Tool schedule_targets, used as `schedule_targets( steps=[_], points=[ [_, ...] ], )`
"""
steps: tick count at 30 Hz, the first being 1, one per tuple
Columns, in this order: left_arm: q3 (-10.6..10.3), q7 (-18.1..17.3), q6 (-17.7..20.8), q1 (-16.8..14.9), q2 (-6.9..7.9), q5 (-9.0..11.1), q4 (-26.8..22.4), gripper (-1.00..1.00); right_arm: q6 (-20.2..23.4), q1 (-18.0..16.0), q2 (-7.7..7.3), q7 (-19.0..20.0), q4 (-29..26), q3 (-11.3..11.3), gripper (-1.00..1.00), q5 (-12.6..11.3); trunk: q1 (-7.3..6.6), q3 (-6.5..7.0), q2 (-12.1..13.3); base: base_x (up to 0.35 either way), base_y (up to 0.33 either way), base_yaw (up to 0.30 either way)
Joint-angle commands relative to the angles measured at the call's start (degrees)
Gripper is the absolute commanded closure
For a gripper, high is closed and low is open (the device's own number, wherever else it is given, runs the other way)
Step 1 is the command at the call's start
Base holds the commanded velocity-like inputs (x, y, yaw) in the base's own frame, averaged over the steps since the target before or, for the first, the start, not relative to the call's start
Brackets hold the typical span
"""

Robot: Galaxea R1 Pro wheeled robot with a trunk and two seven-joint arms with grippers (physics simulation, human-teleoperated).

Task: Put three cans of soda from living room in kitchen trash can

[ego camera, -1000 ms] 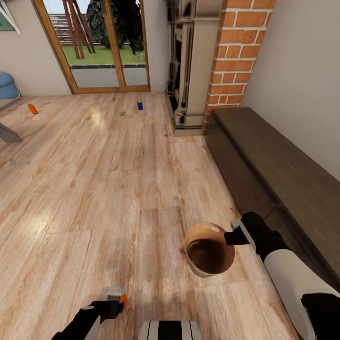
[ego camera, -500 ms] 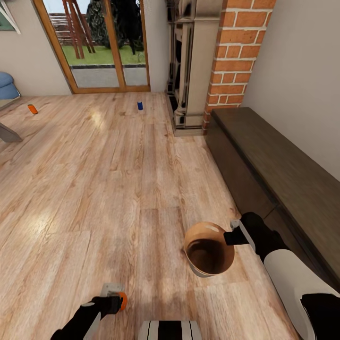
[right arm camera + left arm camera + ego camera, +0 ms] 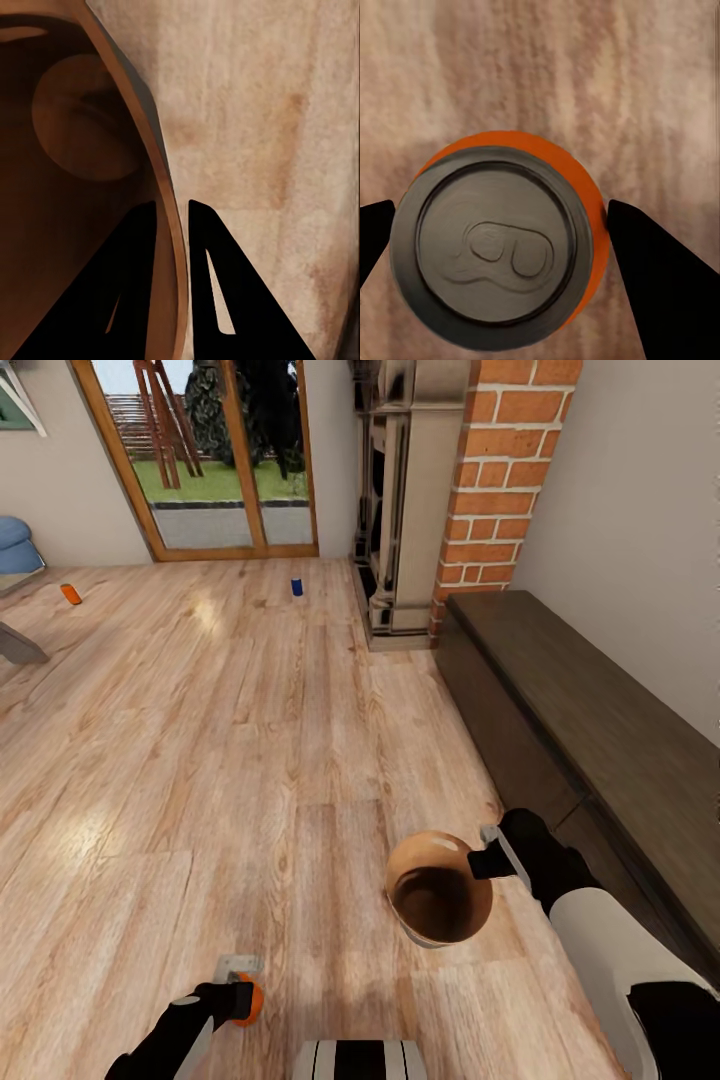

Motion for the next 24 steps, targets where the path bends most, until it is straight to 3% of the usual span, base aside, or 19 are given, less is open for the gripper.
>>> schedule_targets(
  steps=[1, 24],
  points=[
    [-0.06, -0.07, 0.06, -0.04, -0.01, -0.05, 0.05, 1.0, 0.0, 0.07, 0.87, 0.07, 1.19, -0.24, 1.0, 0.41, 0.02, 0.21, 0.03, 0.0, 0.0, 0.0],
    [-0.19, -0.22, 0.49, -0.06, -0.01, -0.03, 0.08, 1.0, 0.0, 0.19, 1.1, 0.07, 1.19, 0.64, 1.0, 0.41, -0.58, 5.3, 0.34, 0.0, 0.0, 0.0]
  ],
)
